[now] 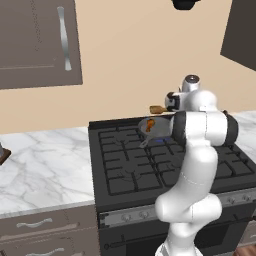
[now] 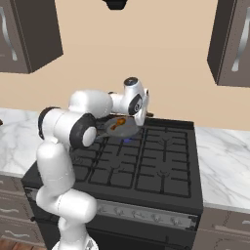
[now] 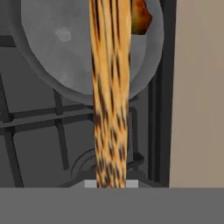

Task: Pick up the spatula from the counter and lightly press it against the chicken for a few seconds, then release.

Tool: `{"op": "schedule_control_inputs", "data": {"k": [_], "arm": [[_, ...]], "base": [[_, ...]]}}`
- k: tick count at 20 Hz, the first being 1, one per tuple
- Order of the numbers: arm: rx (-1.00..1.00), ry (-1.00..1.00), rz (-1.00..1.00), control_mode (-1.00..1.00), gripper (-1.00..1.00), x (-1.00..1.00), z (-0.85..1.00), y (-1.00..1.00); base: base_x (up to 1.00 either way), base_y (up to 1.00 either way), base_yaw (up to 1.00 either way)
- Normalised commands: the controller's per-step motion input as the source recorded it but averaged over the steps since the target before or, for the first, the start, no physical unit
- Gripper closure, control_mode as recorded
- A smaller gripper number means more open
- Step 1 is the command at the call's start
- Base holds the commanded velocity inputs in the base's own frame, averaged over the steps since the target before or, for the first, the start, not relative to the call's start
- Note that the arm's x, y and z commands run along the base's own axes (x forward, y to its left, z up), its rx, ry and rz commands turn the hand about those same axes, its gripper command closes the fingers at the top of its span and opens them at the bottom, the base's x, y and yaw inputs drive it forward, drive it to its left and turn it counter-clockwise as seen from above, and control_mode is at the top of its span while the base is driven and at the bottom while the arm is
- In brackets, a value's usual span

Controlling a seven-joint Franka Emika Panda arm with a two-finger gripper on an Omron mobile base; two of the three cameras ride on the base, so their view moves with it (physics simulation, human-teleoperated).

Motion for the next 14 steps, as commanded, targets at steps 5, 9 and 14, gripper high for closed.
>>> {"op": "schedule_control_inputs", "data": {"k": [5,9,14], "arm": [[0.08,-0.27,0.09,-1.0,1.0,-0.8,0.51,0.0],[0.25,-0.19,0.0,-1.0,1.0,-0.69,0.44,0.0],[0.28,-0.03,0.0,-1.0,1.0,-0.77,0.58,-0.11]], "base": [[0.0,0.0,0.0],[0.0,0.0,0.0],[0.0,0.0,0.0]]}}
